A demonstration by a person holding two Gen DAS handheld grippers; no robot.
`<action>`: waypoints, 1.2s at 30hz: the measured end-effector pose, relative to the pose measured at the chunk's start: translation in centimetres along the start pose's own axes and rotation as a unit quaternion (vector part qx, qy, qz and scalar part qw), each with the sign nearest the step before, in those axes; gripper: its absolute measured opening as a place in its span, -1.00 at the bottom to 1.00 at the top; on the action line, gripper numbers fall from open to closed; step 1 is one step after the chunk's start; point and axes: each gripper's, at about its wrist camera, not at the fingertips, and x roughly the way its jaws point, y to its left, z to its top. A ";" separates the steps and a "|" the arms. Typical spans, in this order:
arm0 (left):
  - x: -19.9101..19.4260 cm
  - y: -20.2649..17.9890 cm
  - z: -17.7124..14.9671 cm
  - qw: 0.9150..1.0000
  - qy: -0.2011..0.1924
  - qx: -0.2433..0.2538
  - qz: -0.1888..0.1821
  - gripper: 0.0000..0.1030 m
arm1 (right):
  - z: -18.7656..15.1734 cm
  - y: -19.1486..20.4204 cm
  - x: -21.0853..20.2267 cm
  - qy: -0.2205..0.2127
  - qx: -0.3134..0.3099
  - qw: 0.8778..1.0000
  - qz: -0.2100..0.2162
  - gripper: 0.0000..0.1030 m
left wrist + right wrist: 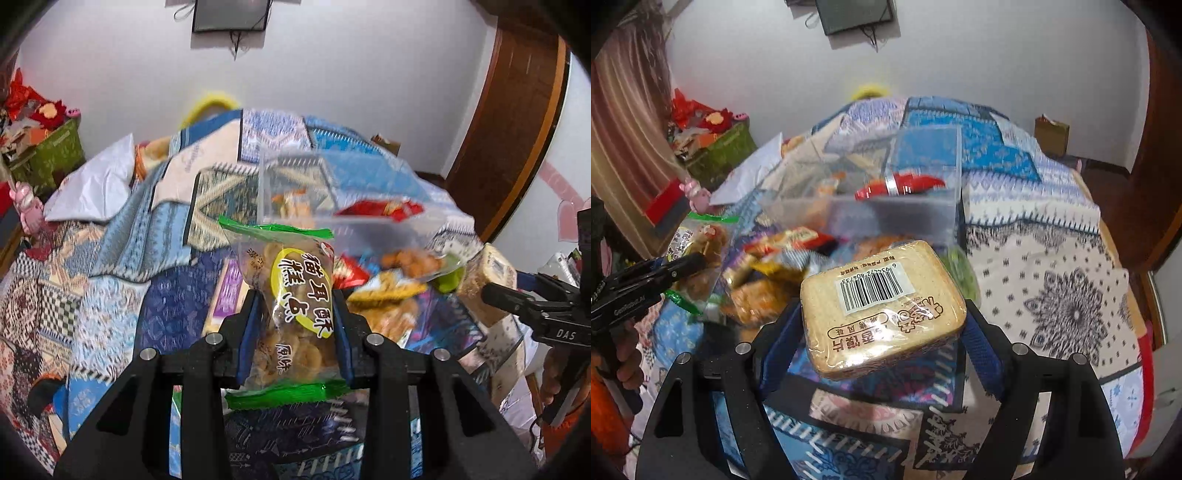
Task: Organize snacks
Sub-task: 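Carry the yellow-labelled bag into the box with the left tool while the right places the biscuit packet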
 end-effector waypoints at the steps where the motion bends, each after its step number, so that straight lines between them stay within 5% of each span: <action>1: -0.2 -0.2 0.4 1.000 -0.006 0.001 -0.002 -0.29 | 0.3 0.0 -0.1 -0.004 0.000 1.000 0.000 0.55; 19: 1.3 -1.3 7.1 0.998 -0.053 0.011 -0.015 -0.29 | 6.3 1.1 -0.8 -0.075 -0.017 0.997 0.011 0.55; 36: 9.4 0.7 11.7 1.000 -0.019 -0.009 -0.009 -0.29 | 11.7 2.3 6.4 -0.046 -0.046 0.998 0.024 0.55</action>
